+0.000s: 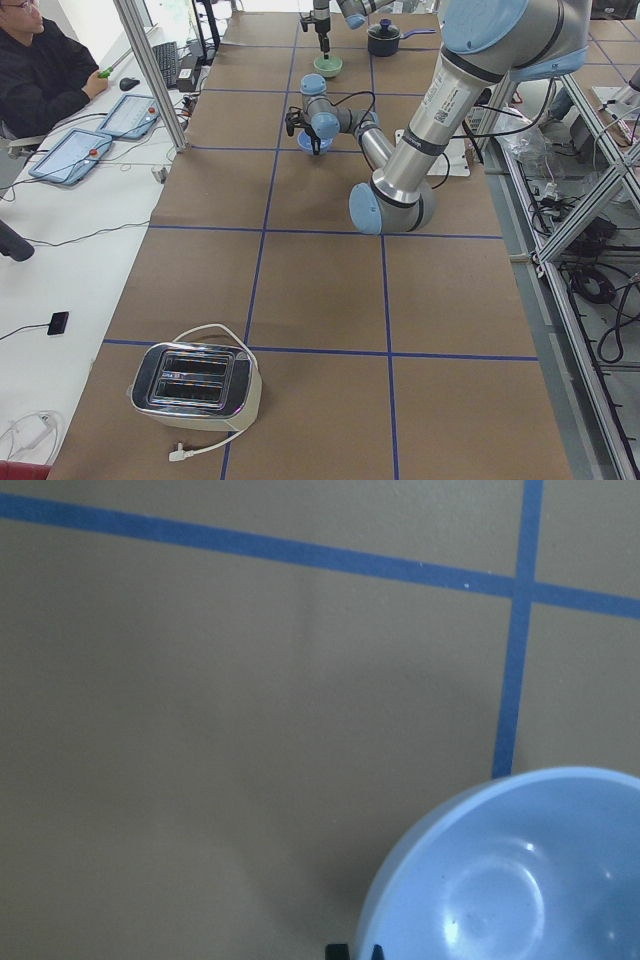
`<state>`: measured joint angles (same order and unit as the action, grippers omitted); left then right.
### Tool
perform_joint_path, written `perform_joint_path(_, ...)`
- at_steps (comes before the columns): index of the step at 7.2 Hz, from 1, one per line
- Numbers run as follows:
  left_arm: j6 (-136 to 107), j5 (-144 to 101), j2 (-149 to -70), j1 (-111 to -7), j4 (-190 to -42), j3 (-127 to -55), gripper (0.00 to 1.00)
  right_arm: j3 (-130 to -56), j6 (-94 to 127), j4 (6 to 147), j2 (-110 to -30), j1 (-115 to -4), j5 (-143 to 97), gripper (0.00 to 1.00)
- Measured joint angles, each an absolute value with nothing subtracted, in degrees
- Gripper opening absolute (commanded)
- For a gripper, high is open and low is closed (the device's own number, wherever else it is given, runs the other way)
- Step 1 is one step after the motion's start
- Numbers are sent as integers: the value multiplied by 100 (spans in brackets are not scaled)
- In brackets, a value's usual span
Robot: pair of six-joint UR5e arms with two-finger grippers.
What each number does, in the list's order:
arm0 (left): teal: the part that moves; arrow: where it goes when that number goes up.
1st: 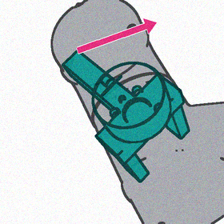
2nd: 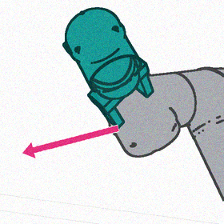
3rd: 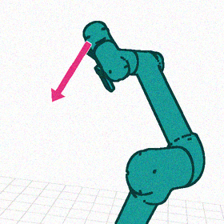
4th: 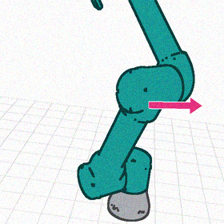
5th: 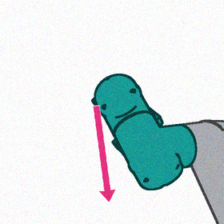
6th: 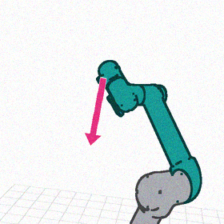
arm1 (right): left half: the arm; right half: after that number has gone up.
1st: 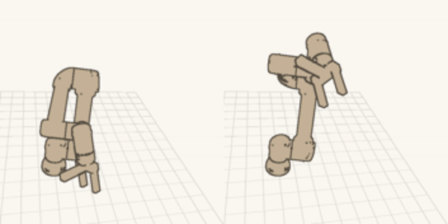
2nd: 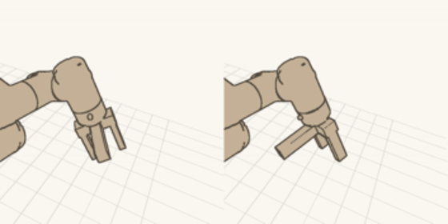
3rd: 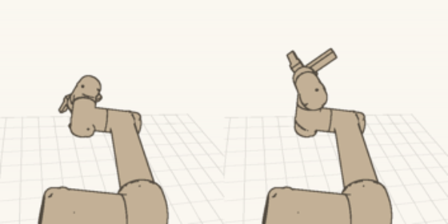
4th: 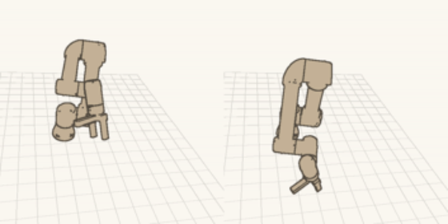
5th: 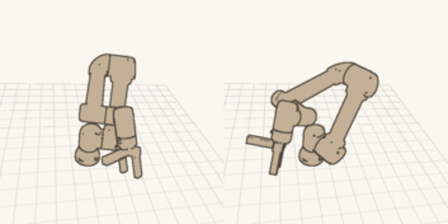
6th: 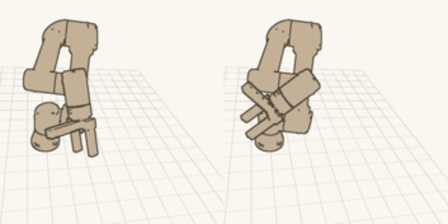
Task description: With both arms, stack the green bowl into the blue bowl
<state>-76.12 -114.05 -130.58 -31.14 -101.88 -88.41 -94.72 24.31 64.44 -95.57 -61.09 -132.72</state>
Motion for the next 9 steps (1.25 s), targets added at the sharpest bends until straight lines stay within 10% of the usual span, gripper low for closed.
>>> perform_joint_path(2, -7617, -11246, -13053, -2960, -10190, -8836, 0, -9473, 2429, 6442, -9549, -6095, -13279, 99)
perform_joint_path(3, -7611, -11216, -13041, -2929, -10201, -8845, 66, -9472, 2427, 6442, -9547, -6094, -13280, 99)
perform_joint_path(4, -7601, -11207, -13019, -2924, -10290, -8860, 91, -9471, 2428, 6437, -9547, -6096, -13280, 99)
perform_joint_path(6, -7610, -11200, -12952, -2931, -10544, -8898, 98, -9464, 2434, 6420, -9553, -6099, -13280, 93)
perform_joint_path(9, -7596, -11206, -12799, -2975, -10597, -9140, 98, -9451, 2436, 6420, -9556, -6092, -13286, 28)
